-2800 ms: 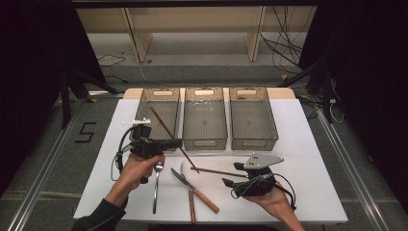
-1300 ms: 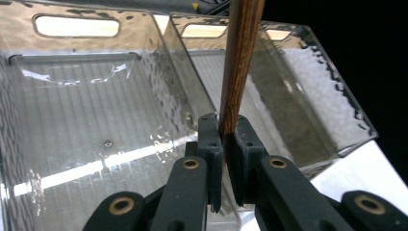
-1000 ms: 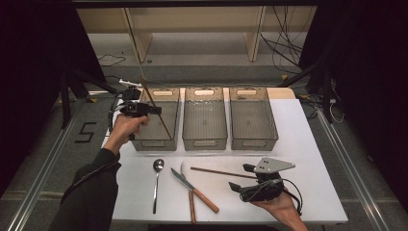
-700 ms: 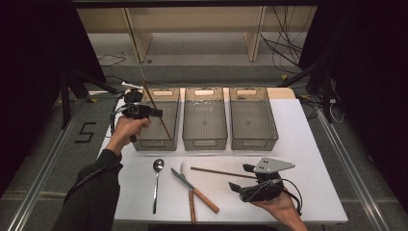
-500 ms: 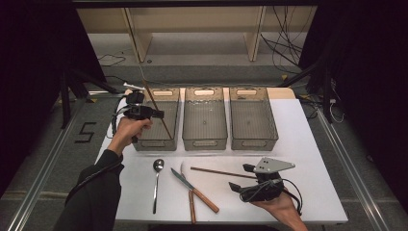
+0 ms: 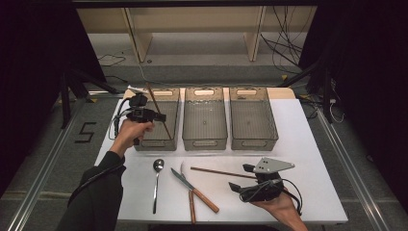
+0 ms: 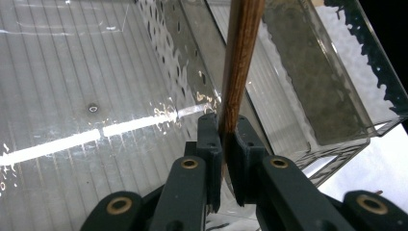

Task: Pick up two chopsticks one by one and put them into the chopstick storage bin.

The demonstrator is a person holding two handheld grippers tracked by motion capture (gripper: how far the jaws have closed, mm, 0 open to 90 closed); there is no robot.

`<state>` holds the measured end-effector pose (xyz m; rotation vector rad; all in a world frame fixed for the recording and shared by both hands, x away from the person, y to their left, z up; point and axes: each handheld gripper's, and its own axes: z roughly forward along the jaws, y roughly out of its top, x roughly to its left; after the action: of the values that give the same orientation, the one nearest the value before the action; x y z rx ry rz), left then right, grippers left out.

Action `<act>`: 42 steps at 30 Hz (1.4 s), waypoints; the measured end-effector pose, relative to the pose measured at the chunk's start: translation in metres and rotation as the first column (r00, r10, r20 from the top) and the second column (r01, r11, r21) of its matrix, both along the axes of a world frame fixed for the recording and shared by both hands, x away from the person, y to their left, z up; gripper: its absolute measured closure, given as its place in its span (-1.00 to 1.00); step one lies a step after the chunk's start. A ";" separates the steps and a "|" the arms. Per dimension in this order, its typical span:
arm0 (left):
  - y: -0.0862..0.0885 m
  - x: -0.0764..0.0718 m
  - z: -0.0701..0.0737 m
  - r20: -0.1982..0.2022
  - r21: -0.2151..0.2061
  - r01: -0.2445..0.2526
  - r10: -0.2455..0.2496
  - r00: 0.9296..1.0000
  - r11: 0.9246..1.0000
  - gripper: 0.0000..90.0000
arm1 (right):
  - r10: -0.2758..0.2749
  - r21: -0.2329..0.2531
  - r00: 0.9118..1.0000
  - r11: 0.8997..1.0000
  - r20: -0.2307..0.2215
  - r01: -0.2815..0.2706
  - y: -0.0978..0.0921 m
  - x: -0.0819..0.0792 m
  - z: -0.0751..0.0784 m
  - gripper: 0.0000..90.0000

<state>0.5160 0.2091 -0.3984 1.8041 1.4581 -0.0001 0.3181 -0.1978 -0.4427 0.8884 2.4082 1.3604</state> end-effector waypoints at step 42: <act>-0.023 -0.056 0.019 0.146 0.006 0.056 -0.057 0.988 0.998 -0.46 | 0.004 -0.024 1.000 1.000 -0.011 -0.004 -0.003 0.006 0.003 -0.52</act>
<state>0.4602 0.1864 -0.3792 1.8068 1.3038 0.1029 0.3244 -0.2010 -0.4395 0.8885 2.4305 1.3288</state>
